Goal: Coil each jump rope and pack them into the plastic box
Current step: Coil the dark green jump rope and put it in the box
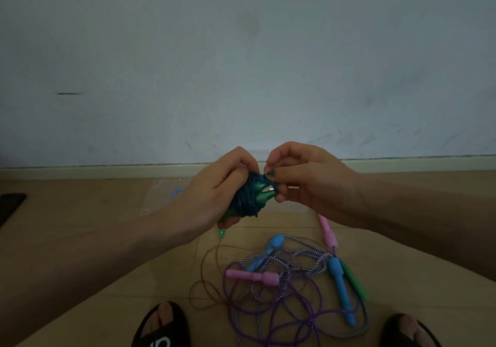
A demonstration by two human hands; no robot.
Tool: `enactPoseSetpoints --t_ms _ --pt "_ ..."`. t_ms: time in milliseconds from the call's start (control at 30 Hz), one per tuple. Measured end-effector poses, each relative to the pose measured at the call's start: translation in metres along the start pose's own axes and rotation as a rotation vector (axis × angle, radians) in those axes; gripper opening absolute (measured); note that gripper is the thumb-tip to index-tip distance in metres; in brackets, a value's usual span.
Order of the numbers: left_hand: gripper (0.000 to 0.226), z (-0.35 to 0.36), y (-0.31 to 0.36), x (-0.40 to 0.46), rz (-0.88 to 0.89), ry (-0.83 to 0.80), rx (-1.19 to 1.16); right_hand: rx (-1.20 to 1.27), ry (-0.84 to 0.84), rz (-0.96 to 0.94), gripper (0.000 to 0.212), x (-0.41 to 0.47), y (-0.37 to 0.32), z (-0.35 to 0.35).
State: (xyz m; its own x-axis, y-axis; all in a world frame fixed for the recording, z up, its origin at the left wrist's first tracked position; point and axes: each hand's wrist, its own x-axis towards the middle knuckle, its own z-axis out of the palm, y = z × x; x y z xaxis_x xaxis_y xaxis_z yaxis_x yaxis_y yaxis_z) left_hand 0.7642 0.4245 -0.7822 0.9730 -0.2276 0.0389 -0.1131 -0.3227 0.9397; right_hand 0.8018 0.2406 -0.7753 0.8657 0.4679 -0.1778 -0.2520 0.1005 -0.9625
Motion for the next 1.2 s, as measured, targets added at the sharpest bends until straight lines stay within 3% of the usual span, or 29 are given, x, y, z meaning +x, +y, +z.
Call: enactPoseSetpoints --t_ms 267,367,500,667,833,967,1200 --pt "0.022 -0.003 0.004 -0.004 0.030 -0.027 0.073 0.176 0.004 0.108 0.015 -0.002 0.007 0.004" --pt "0.021 -0.004 0.003 -0.007 0.084 -0.006 0.223 0.030 0.032 0.032 0.013 -0.003 0.008 0.007" --pt "0.019 -0.003 -0.004 -0.003 0.183 0.082 0.493 -0.292 0.225 -0.134 0.012 -0.003 0.007 0.013" --pt "0.018 0.000 -0.007 -0.001 0.161 0.140 0.440 -0.616 0.346 -0.323 0.015 -0.004 0.010 0.014" --pt "0.018 0.000 -0.009 0.000 0.151 0.181 0.399 -0.687 0.413 -0.419 0.013 -0.006 0.014 0.020" --pt "0.017 0.002 -0.013 0.004 0.165 0.218 0.509 -0.652 0.470 -0.372 0.013 -0.001 0.014 0.021" --pt "0.018 0.005 -0.017 0.007 0.133 0.227 0.579 -0.682 0.389 -0.325 0.014 0.002 0.016 0.024"
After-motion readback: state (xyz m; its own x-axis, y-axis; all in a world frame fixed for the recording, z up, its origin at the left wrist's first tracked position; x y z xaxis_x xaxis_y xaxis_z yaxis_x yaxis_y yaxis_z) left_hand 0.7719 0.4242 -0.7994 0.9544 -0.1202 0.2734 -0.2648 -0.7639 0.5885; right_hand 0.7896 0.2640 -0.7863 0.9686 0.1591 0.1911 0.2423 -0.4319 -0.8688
